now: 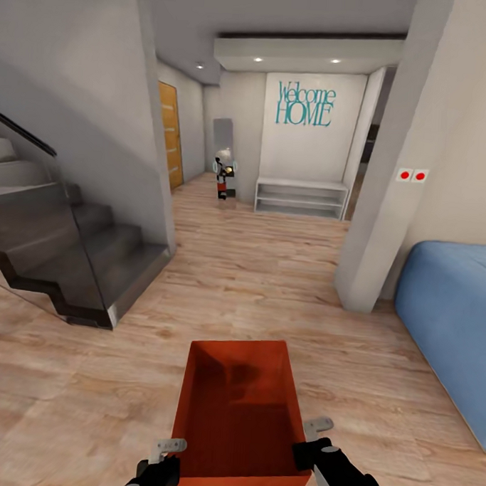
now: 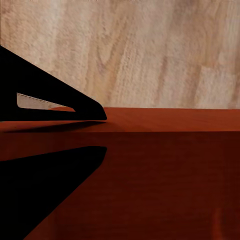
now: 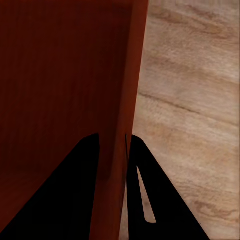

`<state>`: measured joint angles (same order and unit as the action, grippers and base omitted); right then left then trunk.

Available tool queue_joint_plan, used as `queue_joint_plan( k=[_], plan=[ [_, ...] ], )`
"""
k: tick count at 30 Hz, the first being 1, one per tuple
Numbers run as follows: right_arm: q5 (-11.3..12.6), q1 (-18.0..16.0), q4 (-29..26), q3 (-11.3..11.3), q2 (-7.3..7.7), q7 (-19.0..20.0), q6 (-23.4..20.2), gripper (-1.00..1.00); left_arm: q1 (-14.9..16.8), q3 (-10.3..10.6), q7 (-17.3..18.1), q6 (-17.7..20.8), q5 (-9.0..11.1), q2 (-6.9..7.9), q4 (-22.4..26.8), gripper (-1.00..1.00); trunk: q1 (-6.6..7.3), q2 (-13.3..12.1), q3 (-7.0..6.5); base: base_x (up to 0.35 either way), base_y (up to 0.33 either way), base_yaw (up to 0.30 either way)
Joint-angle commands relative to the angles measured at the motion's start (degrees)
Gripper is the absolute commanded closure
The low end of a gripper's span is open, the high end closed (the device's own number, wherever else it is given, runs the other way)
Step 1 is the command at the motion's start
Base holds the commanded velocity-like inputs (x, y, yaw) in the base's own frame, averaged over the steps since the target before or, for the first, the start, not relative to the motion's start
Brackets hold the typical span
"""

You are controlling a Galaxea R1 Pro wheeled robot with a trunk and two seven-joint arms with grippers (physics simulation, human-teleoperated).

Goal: Move the two storage containers from the living room to the garage. In the garage, place one container on the floor and stack the other container on top of it (either order is fine).

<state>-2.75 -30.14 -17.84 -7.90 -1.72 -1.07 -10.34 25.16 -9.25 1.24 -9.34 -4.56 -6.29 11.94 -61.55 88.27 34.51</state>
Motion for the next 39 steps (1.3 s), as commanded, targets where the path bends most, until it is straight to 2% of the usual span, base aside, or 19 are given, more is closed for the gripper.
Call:
queue_joint_plan(
  k=[1,39],
  plan=[
    [0.4,0.0,-0.2,-2.4,0.93,2.7,3.7,1.00,0.1,0.1,-0.2,-0.2,-0.7,0.84,-0.3,1.00,-0.03,0.0,0.06,0.343,0.081,0.000],
    [0.5,0.0,-0.3,-2.4,0.93,2.7,3.8,1.00,0.1,0.2,-0.2,-0.2,-0.7,0.84,-0.3,1.00,-0.03,0.0,0.06,0.343,0.066,0.000]
  ],
)
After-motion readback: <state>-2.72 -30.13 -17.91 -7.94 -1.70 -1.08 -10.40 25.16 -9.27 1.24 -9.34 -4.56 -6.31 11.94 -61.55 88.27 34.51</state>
